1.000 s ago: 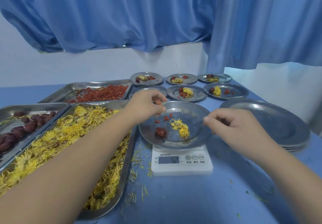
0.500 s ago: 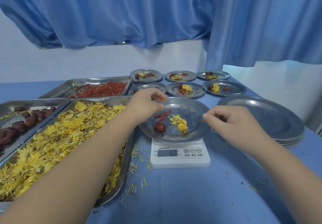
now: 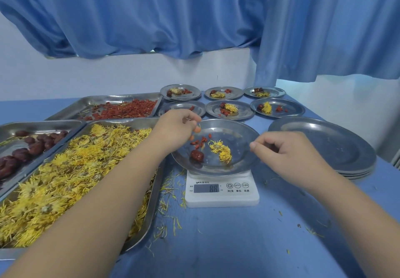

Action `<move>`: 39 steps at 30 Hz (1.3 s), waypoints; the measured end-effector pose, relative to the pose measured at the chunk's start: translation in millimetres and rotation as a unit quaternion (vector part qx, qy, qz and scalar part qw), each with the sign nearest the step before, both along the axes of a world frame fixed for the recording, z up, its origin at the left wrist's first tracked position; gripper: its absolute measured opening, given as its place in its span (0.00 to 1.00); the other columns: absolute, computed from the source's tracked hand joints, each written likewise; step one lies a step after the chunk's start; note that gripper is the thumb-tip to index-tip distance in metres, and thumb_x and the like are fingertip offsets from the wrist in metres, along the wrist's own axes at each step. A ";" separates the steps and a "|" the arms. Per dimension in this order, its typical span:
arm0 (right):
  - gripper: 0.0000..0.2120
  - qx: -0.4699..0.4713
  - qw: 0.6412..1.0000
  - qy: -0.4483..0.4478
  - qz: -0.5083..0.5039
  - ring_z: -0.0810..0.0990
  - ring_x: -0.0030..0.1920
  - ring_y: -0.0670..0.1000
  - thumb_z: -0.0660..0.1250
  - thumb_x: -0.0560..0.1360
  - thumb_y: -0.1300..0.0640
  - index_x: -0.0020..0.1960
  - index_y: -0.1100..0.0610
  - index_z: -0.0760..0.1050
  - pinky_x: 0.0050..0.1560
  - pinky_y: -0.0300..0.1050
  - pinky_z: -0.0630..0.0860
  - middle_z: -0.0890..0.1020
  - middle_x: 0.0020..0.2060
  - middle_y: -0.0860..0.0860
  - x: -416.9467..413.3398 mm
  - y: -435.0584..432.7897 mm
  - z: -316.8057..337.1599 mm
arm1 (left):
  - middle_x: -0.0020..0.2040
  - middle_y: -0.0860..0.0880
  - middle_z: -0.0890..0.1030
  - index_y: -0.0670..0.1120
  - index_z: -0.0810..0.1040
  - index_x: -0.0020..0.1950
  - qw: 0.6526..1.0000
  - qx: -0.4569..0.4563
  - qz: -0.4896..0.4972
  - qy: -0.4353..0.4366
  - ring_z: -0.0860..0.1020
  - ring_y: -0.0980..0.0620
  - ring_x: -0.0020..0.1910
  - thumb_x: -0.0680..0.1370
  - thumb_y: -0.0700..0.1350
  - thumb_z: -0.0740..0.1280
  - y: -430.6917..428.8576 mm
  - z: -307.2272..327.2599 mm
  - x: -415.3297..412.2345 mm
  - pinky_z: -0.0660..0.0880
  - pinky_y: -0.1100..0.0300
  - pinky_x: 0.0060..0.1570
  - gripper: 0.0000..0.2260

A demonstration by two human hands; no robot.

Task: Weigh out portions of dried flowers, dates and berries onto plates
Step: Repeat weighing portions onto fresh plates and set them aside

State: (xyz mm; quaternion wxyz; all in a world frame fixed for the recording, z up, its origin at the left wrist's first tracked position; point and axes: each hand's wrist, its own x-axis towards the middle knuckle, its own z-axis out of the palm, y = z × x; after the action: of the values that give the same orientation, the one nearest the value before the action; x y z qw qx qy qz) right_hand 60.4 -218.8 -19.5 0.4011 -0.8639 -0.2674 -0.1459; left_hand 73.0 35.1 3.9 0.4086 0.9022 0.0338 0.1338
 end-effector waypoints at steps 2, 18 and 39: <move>0.13 0.000 1.000 0.001 -0.003 0.69 0.26 0.42 0.67 0.75 0.52 0.32 0.48 0.77 0.28 0.30 0.66 0.74 0.24 0.43 0.3 -0.6 -0.1 | 0.43 0.55 0.84 0.52 0.81 0.50 1.000 0.018 -0.002 -0.012 0.83 0.56 0.40 0.81 0.48 0.62 -0.1 1.6 -2.6 0.77 0.57 0.44 0.08; 0.10 -0.004 0.971 0.186 -0.147 0.80 0.24 0.48 0.63 0.74 0.48 0.43 0.54 0.69 0.29 0.42 0.73 0.83 0.30 0.50 5.3 14.6 -11.9 | 0.42 0.51 0.79 0.48 0.80 0.46 0.926 -0.371 0.074 -0.009 0.82 0.52 0.42 0.82 0.61 0.52 14.4 -4.0 -47.3 0.69 0.47 0.60 0.23; 0.11 0.357 0.877 0.314 -0.064 0.75 0.24 0.48 0.61 0.76 0.71 0.42 0.57 0.67 0.21 0.37 0.71 0.73 0.31 0.55 69.9 71.1 18.1 | 0.46 0.48 0.79 0.47 0.78 0.46 0.831 -0.534 0.094 -0.127 0.84 0.46 0.49 0.82 0.56 0.56 22.6 5.2 -50.3 0.76 0.48 0.59 0.17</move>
State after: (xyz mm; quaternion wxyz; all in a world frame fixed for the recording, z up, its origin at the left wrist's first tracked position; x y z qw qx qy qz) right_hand 130.2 -147.7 -1.3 0.7350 -0.6777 -0.0013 0.0220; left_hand 22.8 57.7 9.1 0.8126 0.5114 0.1324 0.2462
